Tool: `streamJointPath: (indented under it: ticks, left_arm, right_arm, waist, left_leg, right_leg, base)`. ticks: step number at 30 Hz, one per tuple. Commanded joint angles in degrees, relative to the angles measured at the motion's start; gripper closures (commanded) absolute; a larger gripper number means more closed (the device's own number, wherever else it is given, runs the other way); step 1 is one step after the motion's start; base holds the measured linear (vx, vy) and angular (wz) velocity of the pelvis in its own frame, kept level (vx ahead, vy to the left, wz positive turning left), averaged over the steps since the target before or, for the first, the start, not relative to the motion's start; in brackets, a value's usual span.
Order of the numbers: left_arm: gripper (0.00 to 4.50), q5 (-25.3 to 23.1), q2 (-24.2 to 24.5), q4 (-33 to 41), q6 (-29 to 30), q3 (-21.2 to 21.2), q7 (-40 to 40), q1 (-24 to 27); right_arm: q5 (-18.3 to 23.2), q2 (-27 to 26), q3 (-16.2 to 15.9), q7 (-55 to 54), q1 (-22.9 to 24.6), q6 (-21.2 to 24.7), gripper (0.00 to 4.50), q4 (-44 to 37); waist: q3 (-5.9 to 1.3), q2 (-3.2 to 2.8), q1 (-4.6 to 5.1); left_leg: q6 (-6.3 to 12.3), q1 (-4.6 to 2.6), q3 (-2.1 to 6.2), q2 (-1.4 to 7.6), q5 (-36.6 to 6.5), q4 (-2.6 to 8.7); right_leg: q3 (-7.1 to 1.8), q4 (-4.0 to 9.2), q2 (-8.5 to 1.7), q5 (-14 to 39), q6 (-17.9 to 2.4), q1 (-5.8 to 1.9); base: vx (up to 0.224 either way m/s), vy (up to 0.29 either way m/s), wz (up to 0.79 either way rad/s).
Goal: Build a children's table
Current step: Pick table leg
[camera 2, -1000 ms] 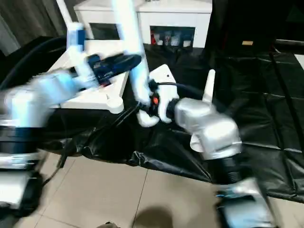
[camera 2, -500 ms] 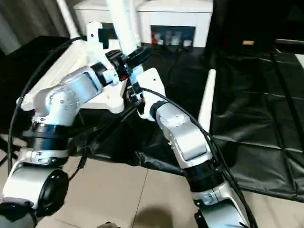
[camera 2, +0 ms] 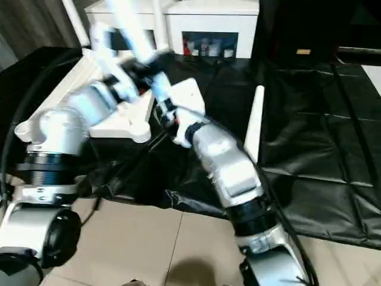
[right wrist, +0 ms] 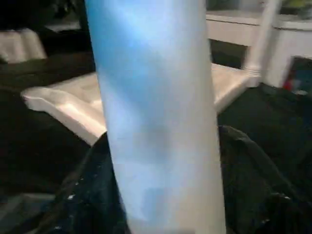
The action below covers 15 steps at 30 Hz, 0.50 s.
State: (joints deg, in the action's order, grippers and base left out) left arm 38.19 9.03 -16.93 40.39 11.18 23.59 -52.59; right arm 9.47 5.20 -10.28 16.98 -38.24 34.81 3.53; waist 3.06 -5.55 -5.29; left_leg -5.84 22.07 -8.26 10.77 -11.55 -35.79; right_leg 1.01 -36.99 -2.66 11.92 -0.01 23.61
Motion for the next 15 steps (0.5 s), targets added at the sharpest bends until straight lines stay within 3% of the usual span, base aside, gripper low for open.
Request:
streamJointPath:
  ticks: [1, 5, 8, 11, 13, 15]
  left_arm:
    - [2.62, 0.6, 1.6, 1.2, 2.0, -0.5, 2.3, -0.2]
    - [2.63, 4.3, 4.6, 4.4, 7.8, -2.4, 9.9, 0.6]
    - [2.63, 7.0, 6.0, 6.2, 11.1, -3.1, 13.6, 0.9]
    - [2.64, 9.5, 9.2, 8.6, 14.6, -5.2, 20.5, 1.4]
    - [2.64, 9.9, 9.7, 9.0, 15.2, -5.4, 21.8, 1.4]
    - [2.64, 11.9, 10.9, 9.6, 17.4, -5.2, 24.8, 1.3]
  right_arm:
    - [3.0, 1.0, 2.2, 3.6, -1.2, 2.4, 1.4, -1.3]
    - [9.9, 7.5, 1.4, 16.2, -1.1, 9.5, 1.35, -4.7]
    - [12.4, 11.4, 0.2, 22.2, -0.8, 11.6, 1.35, -6.5]
    - [16.8, 14.8, 1.7, 27.7, -0.9, 14.9, 1.35, -7.9]
    - [17.5, 15.3, 2.1, 28.5, -1.1, 15.5, 1.35, -7.9]
    - [20.6, 16.3, 3.8, 30.5, -1.7, 18.4, 1.35, -8.0]
  waist:
    - [-4.45, 0.97, -0.09]
    - [-4.47, 0.96, -0.54]
    - [-4.48, 1.02, -0.84]
    - [-4.35, 0.94, -1.04]
    - [-4.27, 0.97, -0.88]
    - [-4.25, 0.7, -0.88]
  left_leg:
    - [-0.28, -0.21, -0.12, 0.31, -1.7, 3.45]
    - [0.43, -0.22, -0.09, 0.33, -1.0, 3.36]
    - [0.87, -0.11, -0.2, 0.33, -0.8, 3.17]
    - [0.97, -0.12, -0.2, 0.41, -1.7, 3.27]
    - [0.69, -0.1, -0.21, 0.46, -2.3, 3.35]
    - [0.48, -0.34, -0.25, 0.4, -2.9, 3.32]
  right_leg:
    - [-1.88, 3.59, -3.22, -4.0, -11.0, -4.21]
    - [-1.85, 3.32, -3.16, -5.4, -11.6, -4.43]
    - [-1.85, 3.27, -3.18, -5.9, -12.3, -4.39]
    - [-1.81, 3.49, -3.28, -2.9, -12.6, -4.28]
    - [-1.84, 3.67, -3.39, -0.8, -12.5, -4.24]
    - [-1.81, 3.84, -3.25, 1.0, -12.5, -4.12]
  base:
    - [0.0, 0.0, 0.0]
    - [0.0, 0.0, 0.0]
    - [0.0, 0.0, 0.0]
    - [0.0, 0.0, 0.0]
    - [0.0, 0.0, 0.0]
    - [0.0, 0.0, 0.0]
